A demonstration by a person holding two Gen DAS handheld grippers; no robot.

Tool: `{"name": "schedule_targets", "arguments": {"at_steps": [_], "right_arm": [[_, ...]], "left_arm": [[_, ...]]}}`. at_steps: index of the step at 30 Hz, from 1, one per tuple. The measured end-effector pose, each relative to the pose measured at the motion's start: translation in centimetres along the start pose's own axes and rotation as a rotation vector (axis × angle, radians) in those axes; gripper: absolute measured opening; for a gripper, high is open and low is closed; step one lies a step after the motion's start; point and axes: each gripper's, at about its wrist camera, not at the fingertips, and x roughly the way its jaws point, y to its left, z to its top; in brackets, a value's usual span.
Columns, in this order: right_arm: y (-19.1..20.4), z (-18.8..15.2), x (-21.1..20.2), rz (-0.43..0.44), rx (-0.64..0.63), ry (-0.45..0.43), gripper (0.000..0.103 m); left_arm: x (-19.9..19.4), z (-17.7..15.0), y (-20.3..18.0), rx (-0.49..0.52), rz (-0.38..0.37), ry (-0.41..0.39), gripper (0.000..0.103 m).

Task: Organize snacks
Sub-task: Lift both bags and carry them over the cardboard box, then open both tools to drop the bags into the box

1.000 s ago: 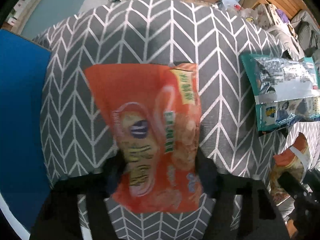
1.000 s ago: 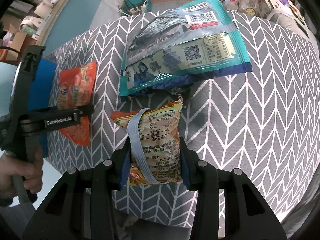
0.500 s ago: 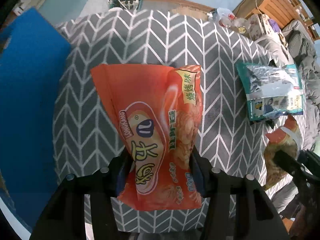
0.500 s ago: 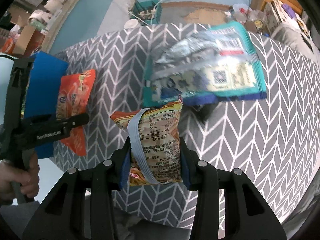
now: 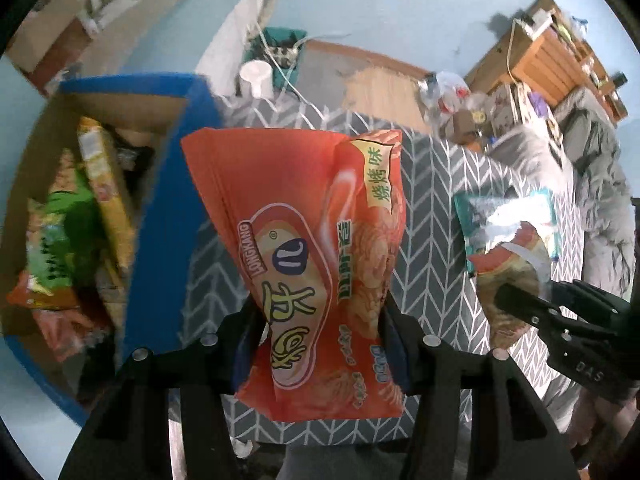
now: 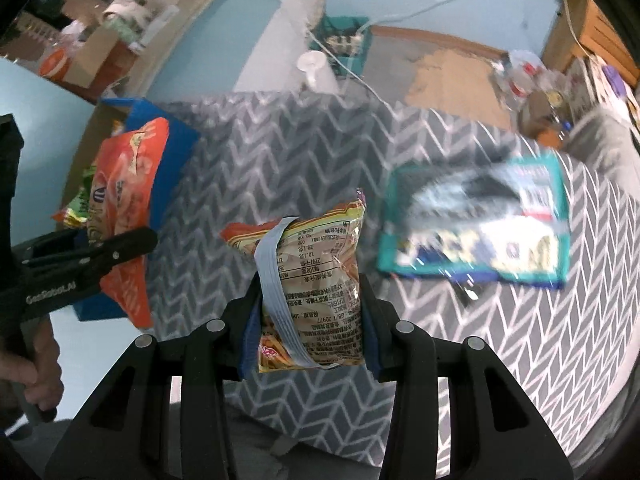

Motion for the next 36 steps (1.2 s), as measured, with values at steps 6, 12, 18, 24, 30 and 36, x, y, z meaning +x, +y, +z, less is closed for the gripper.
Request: {"name": "schedule_targets", "arguments": {"at_steps": [6,12,18,24,30,36], "right_arm": [[3.9,2.9,-0.1,0.041,-0.081,-0.015,0.041],[8.8,5.8,1.3,0.086,-0.192,-0.001,0.041],[13.8,8.4,2.6,0.112,-0.312,0.014,0.041],[18.6,11.1,4.1,0.144,-0.383,0.021,0.041],[22.4,13.1,5.7,0.177,-0.400,0.034,0.041],[25.2,14.0,7.8,0.198,-0.417,0.074,0.041]], "left_arm": [[-3.5,0.1,3.5,-0.104,-0.005,-0.057,0.056],[-5.5,0.1,7.2,-0.196,0.011,-0.103,0.056],[-6.6,-0.4,11.4,-0.289,0.034,-0.135,0.056],[-7.1,-0.6,15.0,-0.362,0.057,-0.158,0.056],[-6.7,-0.8,17.6,-0.420,0.085,-0.169,0.056],[-5.6,-1.3,19.2,-0.465,0.090,-0.166,0.057]]}}
